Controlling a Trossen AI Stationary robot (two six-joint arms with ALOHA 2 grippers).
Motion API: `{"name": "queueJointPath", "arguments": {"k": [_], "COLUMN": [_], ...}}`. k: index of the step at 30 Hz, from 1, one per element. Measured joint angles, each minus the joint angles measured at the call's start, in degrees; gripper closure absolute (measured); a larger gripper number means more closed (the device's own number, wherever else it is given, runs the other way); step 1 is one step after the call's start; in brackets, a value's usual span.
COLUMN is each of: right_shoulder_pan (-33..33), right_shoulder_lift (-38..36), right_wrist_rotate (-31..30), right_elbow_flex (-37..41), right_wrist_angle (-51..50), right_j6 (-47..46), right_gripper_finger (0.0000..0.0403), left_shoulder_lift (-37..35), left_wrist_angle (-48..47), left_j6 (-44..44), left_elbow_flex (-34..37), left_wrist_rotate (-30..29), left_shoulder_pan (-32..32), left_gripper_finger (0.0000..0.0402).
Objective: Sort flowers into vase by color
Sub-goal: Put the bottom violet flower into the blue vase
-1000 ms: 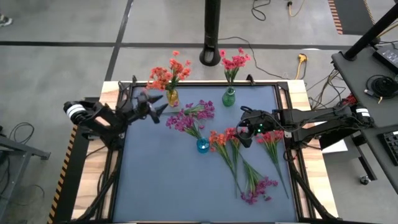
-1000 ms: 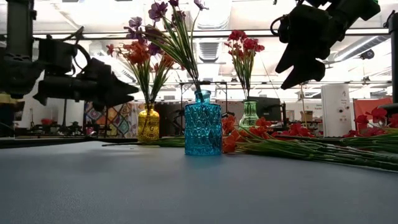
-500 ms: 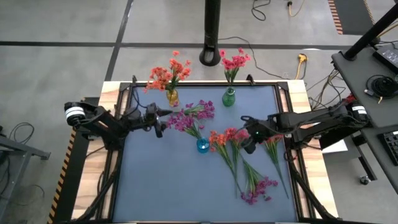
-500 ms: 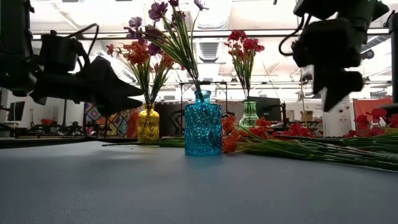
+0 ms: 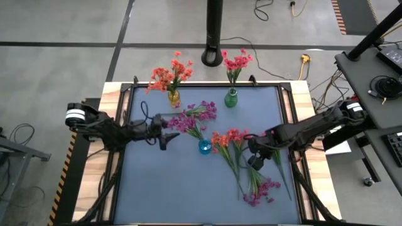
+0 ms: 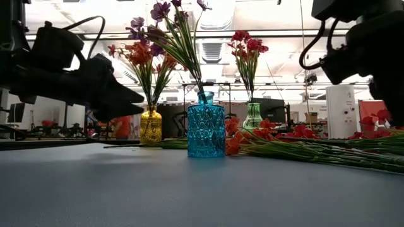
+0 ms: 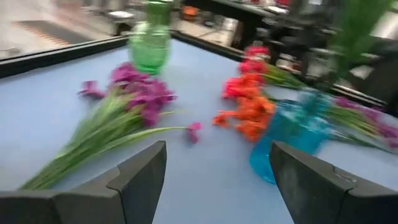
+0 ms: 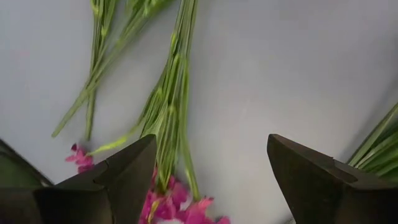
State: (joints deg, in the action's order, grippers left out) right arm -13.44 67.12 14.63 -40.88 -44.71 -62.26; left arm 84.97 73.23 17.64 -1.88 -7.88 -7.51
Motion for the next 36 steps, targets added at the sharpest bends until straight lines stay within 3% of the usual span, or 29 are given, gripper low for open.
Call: {"name": "queueJointPath", "arguments": {"k": [6,11,16,19,25,32,36], "right_shoulder_pan": [-1.49,-2.81,-4.44,-5.68,-7.12,-7.33,-7.31], "right_shoulder_lift": [0.08,1.0,3.05,4.46,6.27,7.59,9.71], "right_wrist_rotate": [0.86,0.31,-5.07,-7.51,-11.17,-16.6,-17.79], "right_elbow_flex": [0.0,-1.53,-3.85,-4.95,-5.88,-5.88,-5.88], "right_wrist_angle": [-0.09,-0.35,-0.39,-0.35,0.18,2.35,2.18], "right_j6": [-2.39,-2.25,1.18,4.82,12.21,10.96,5.16], "right_gripper_finger": [0.0106,0.0106,0.0106,0.0106,0.0106,0.0106,0.0106], "left_shoulder_lift": [0.07,0.04,-0.04,-0.02,-0.02,0.07,0.07], "left_wrist_angle": [-2.11,-10.98,-20.73,-28.45,-42.69,-55.28,-56.2], "left_j6": [0.07,2.62,8.36,7.11,2.41,1.09,1.98], "left_elbow_flex": [-3.63,-5.8,-7.38,-9.12,-15.44,-21.44,-21.75], "left_wrist_rotate": [-0.61,-4.17,-9.86,-14.69,-18.18,-18.64,-18.75], "left_shoulder_pan": [7.4,14.66,19.47,19.94,19.87,19.87,19.92], "left_gripper_finger": [0.0135,0.0135,0.0135,0.0135,0.0135,0.0135,0.0135]}}
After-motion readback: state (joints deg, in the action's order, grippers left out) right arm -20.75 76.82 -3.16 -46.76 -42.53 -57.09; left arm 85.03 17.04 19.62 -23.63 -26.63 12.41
